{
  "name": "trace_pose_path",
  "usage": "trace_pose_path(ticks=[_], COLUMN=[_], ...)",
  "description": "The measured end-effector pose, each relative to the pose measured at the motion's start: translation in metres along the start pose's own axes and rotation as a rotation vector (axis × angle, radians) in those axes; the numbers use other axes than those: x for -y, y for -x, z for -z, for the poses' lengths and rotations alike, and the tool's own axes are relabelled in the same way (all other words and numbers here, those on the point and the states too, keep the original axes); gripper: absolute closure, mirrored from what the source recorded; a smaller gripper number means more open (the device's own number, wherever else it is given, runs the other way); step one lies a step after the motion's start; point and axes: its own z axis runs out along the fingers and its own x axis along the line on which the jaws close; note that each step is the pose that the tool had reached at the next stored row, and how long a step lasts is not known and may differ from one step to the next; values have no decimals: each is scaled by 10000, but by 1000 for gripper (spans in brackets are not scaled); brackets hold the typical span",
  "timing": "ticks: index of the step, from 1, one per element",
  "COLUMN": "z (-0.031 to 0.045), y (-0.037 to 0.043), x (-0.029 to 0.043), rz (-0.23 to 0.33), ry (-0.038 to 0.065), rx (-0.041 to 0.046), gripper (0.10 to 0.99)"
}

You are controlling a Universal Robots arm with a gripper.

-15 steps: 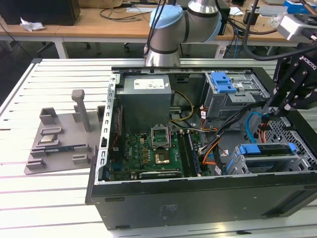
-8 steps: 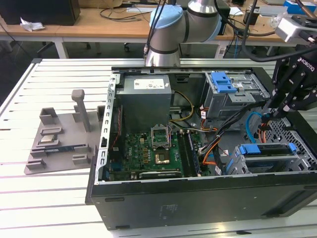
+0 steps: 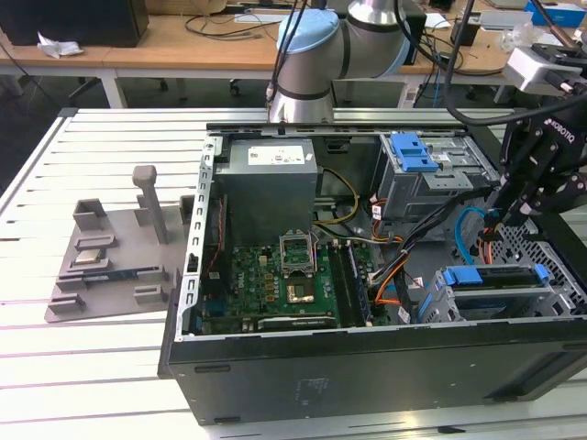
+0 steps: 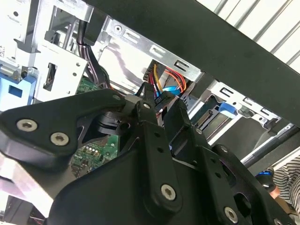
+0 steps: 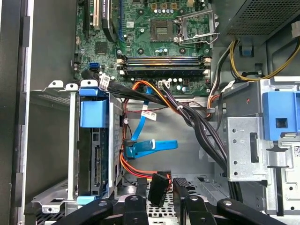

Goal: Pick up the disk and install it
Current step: 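Insert the first disk wire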

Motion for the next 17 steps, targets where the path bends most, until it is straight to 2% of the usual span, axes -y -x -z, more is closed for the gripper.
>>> trace_pose_path(ticks=[3, 4, 5, 6, 11, 13, 17], z=[0, 0, 0, 0, -2, -9, -21], y=[0, 0, 0, 0, -9, -84, -287], x=[0, 0, 0, 0, -6, -44, -56], rz=[0, 0, 0, 0, 1, 6, 17], ry=[0, 1, 0, 0, 0, -2, -3], rx=[-2, -3, -4, -5, -6, -8, -55], gripper=[741, 808, 808, 918, 922, 922, 922])
